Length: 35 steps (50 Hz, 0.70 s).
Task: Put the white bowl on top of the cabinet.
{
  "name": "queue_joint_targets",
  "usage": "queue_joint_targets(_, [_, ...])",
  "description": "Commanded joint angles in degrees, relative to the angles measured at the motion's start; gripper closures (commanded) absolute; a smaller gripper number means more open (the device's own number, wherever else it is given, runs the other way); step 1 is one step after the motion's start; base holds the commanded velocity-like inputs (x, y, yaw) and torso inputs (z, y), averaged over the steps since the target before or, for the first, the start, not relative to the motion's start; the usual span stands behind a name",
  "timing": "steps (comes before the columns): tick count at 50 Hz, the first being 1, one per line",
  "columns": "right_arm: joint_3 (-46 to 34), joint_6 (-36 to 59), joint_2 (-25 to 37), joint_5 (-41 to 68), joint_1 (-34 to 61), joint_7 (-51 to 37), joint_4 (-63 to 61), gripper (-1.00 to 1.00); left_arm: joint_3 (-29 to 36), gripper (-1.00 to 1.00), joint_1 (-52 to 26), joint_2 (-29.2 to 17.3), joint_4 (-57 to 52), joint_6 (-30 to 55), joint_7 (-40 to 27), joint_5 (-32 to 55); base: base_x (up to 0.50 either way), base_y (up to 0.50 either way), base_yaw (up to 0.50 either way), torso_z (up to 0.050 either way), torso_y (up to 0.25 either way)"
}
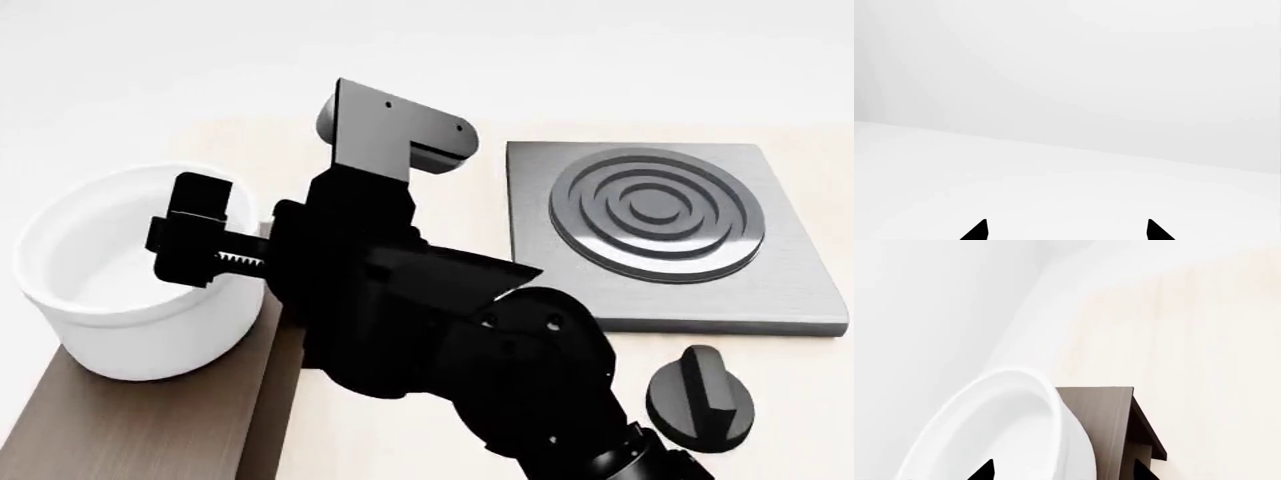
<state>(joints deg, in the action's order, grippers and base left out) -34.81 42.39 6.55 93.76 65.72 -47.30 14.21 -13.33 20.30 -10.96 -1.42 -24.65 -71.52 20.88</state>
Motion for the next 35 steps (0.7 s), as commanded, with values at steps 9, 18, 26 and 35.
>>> queue_joint_targets(9, [2.29, -0.48, 2.31, 4.21, 0.56, -7.53, -12.05, -1.00, 0.05, -1.00, -0.05, -0.03, 0.03, -0.02, 0.01, 0.02, 0.00, 0.00, 0.00, 0.000, 0.000])
queue_joint_targets(18, [3.30, -0.81, 3.71, 5.72, 0.61, -10.38, -17.21, -1.00, 0.10, -1.00, -0.11, -0.06, 0.01, 0.04, -0.01, -0.02, 0.00, 0.00, 0.00, 0.000, 0.000])
queue_joint_targets(26, [4.98, -1.48, 6.01, 6.37, 1.45, -13.50, -21.65, -1.00, 0.07, -1.00, -0.05, -0.02, 0.11, -0.12, 0.06, 0.10, 0.00, 0.00, 0.00, 0.000, 0.000])
queue_joint_targets(35, [6.77, -2.11, 7.85, 8.38, 1.99, -16.78, -26.71, -1.00, 0.12, -1.00, -0.10, -0.01, 0.23, -0.13, 0.06, 0.06, 0.00, 0.00, 0.00, 0.000, 0.000])
